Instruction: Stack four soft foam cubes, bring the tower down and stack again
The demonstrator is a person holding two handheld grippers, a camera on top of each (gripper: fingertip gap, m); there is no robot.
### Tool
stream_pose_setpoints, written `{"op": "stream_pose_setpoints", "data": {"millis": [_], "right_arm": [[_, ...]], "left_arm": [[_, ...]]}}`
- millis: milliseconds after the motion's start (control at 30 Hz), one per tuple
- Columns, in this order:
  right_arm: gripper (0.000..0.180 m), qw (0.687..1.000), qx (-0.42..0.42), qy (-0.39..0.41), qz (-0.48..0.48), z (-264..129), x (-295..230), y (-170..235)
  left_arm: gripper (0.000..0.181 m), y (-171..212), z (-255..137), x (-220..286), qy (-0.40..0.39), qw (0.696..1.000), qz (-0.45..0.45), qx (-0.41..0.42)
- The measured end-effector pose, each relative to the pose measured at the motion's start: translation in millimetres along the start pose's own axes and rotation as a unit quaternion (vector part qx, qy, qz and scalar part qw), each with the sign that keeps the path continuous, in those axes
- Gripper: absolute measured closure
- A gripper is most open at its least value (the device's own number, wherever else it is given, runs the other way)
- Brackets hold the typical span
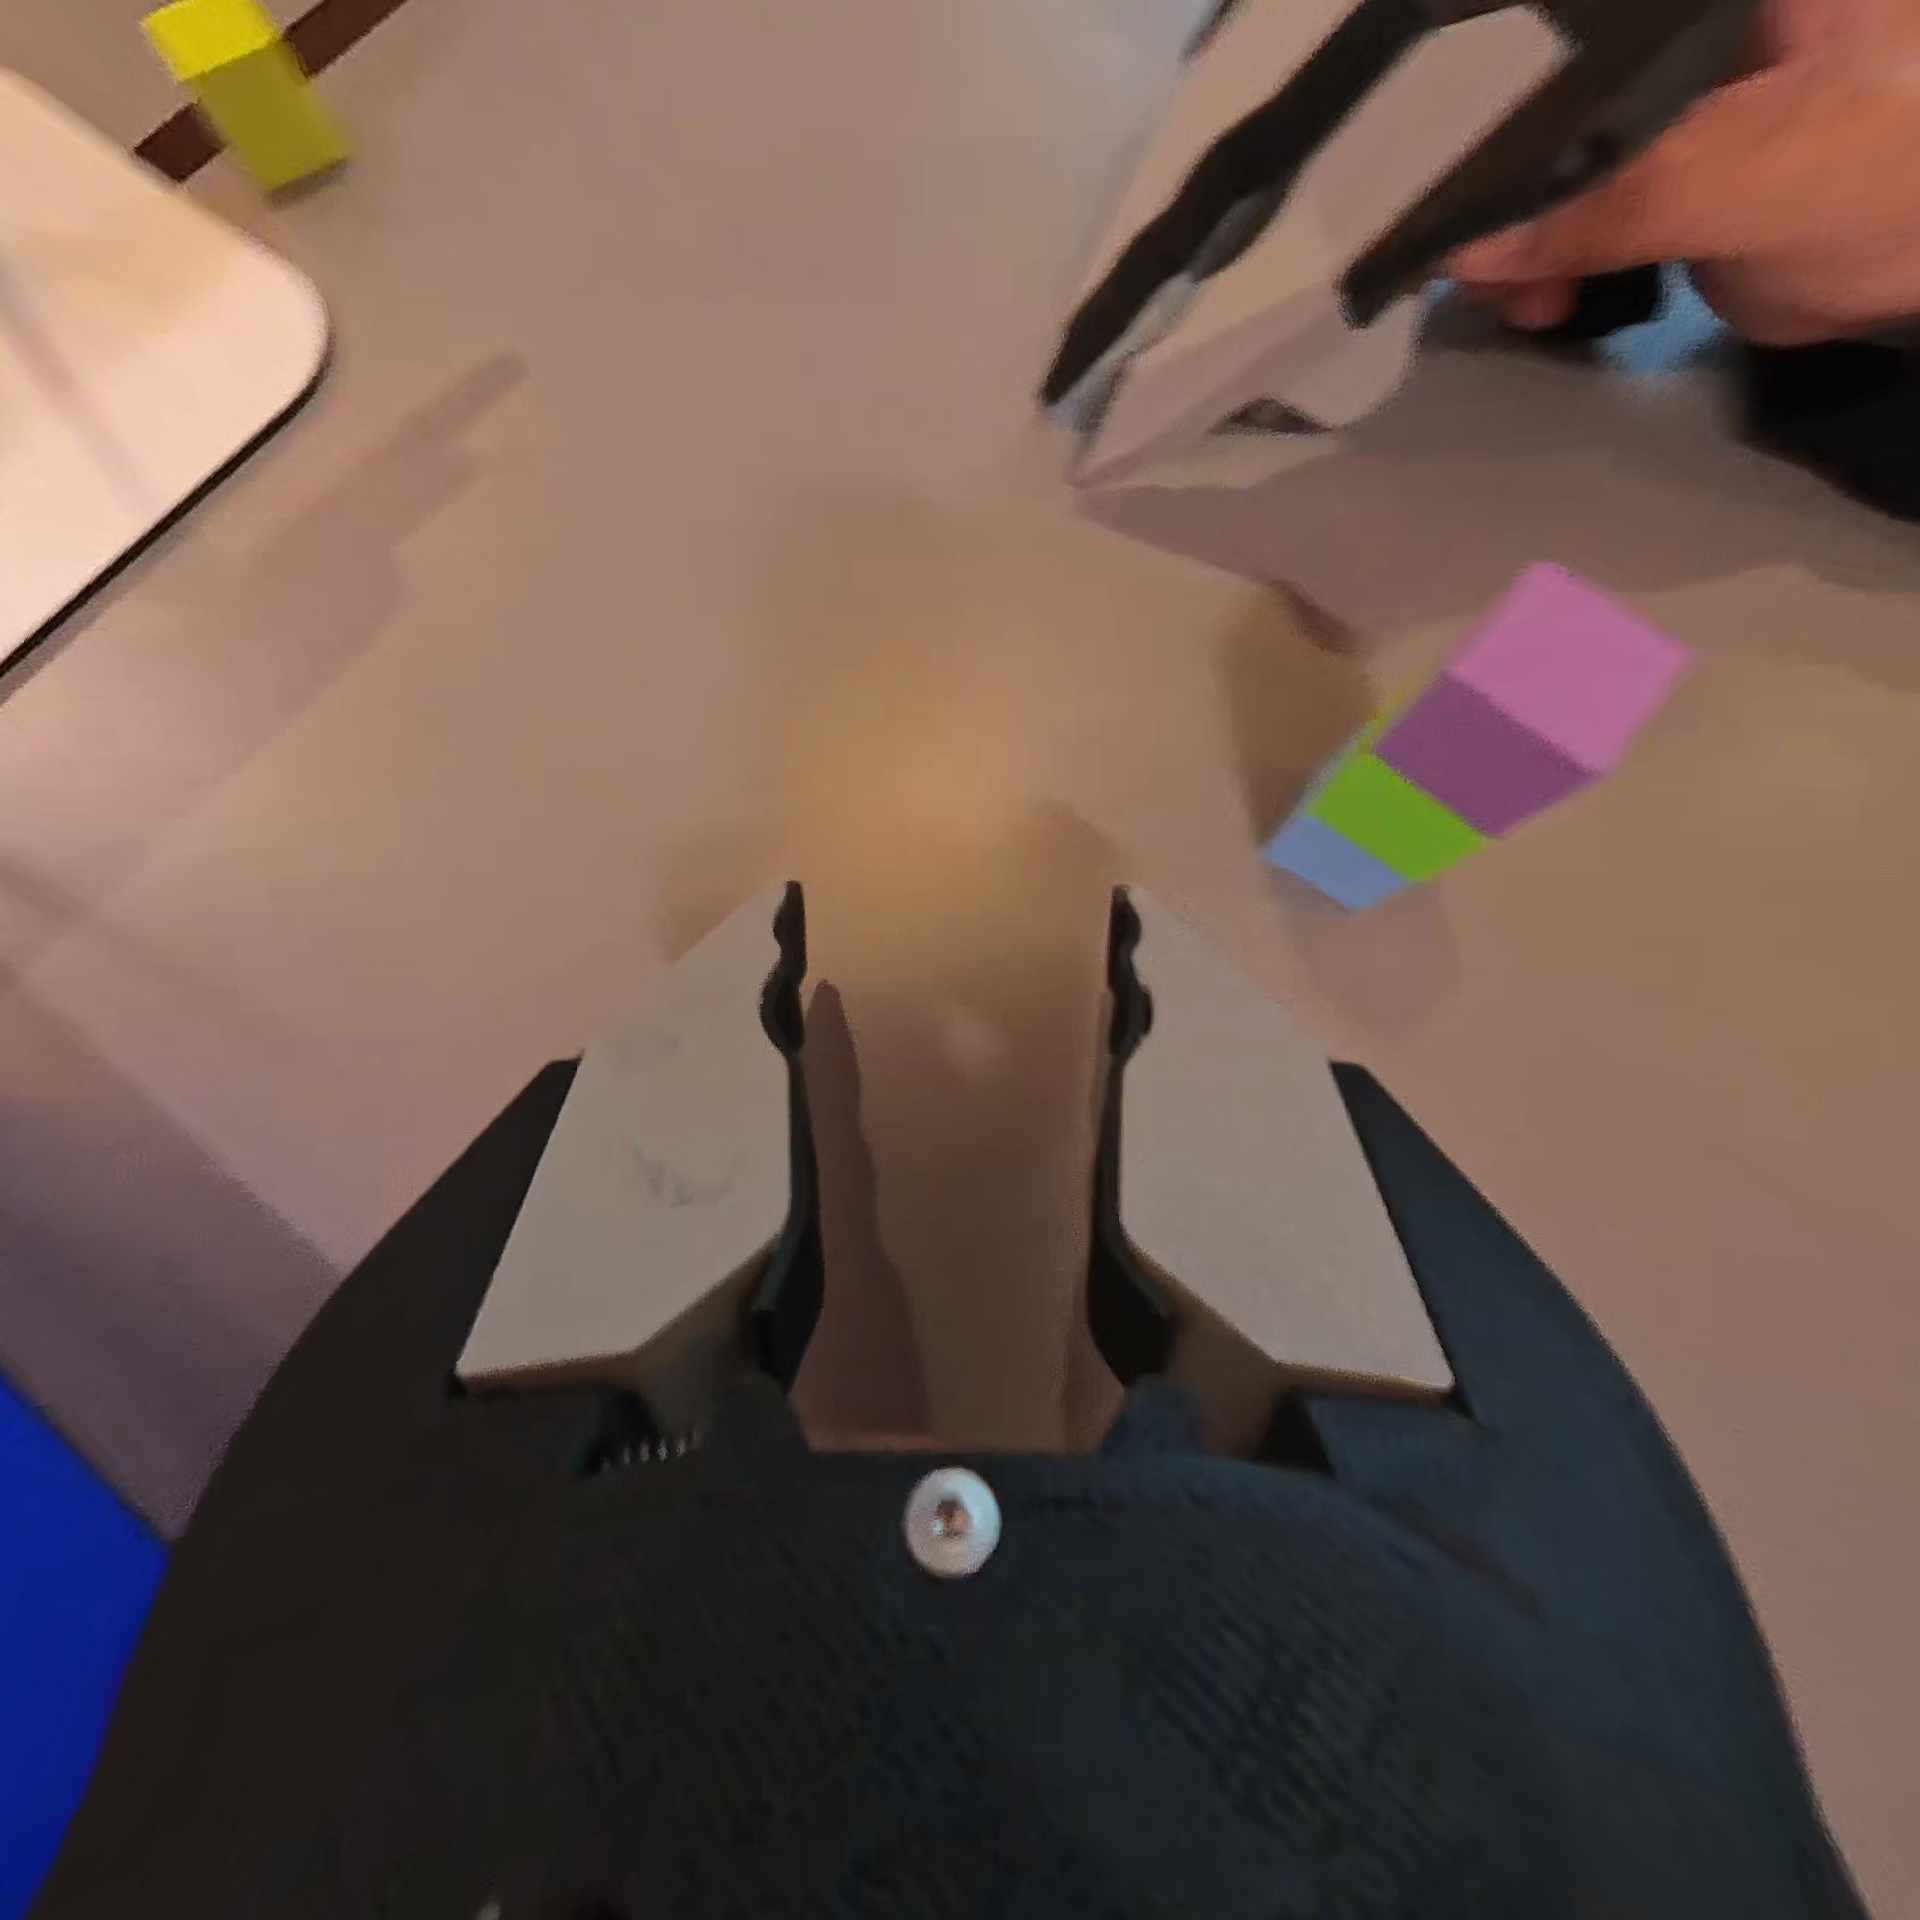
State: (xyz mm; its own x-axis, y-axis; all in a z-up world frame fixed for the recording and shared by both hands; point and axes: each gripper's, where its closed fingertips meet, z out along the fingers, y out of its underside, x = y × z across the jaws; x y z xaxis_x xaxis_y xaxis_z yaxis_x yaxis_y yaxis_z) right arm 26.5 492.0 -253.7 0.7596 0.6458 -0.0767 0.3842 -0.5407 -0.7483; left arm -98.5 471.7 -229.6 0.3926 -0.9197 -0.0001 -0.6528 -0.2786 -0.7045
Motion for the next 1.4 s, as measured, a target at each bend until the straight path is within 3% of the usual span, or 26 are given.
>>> {"op": "stream_pose_setpoints", "data": {"millis": [100, 300, 500, 767, 833, 1067, 1267, 1400], "right_arm": [[0.149, 0.998, 0.015, 0.044, -0.031, 2.2, 14.3, -9.6], [0.131, 0.987, 0.113, 0.093, -0.061, 8.1, 59.6, -61.3], [0.123, 0.989, 0.088, 0.099, -0.065, 50.5, 120.9, -94.2], [0.122, 0.991, 0.068, 0.065, -0.097, 98.6, 154.8, -130.7], [0.124, 0.989, 0.042, 0.08, -0.113, 110.0, 162.4, -130.8], [0.173, 0.984, 0.087, 0.078, -0.136, 101.3, 156.5, -141.5], [0.174, 0.978, 0.108, 0.113, -0.141, 88.2, 152.4, -139.8], [0.175, 0.982, 0.121, 0.092, -0.114, 83.2, 147.1, -139.4]], "left_arm": [[0.125, 19.3, 11.6, -23.6, -0.055, 0.998, 0.002, -0.043], [0.132, 16.9, 20.8, -18.9, -0.022, 0.999, -0.023, -0.014], [0.131, 16.2, 21.7, -18.1, -0.029, 0.999, -0.025, -0.013], [0.134, 14.9, 22.9, -15.2, -0.026, 0.999, -0.021, -0.011], [0.138, 14.0, 23.7, -12.0, -0.023, 1.0, -0.016, -0.011], [0.146, 12.1, 25.3, -7.5, -0.015, 1.0, -0.01, -0.002], [0.145, 9.5, 27.6, -7.0, -0.02, 1.0, -0.015, 0.012], [0.145, 9.5, 27.7, -7.0, -0.02, 1.0, -0.015, 0.014]]}}
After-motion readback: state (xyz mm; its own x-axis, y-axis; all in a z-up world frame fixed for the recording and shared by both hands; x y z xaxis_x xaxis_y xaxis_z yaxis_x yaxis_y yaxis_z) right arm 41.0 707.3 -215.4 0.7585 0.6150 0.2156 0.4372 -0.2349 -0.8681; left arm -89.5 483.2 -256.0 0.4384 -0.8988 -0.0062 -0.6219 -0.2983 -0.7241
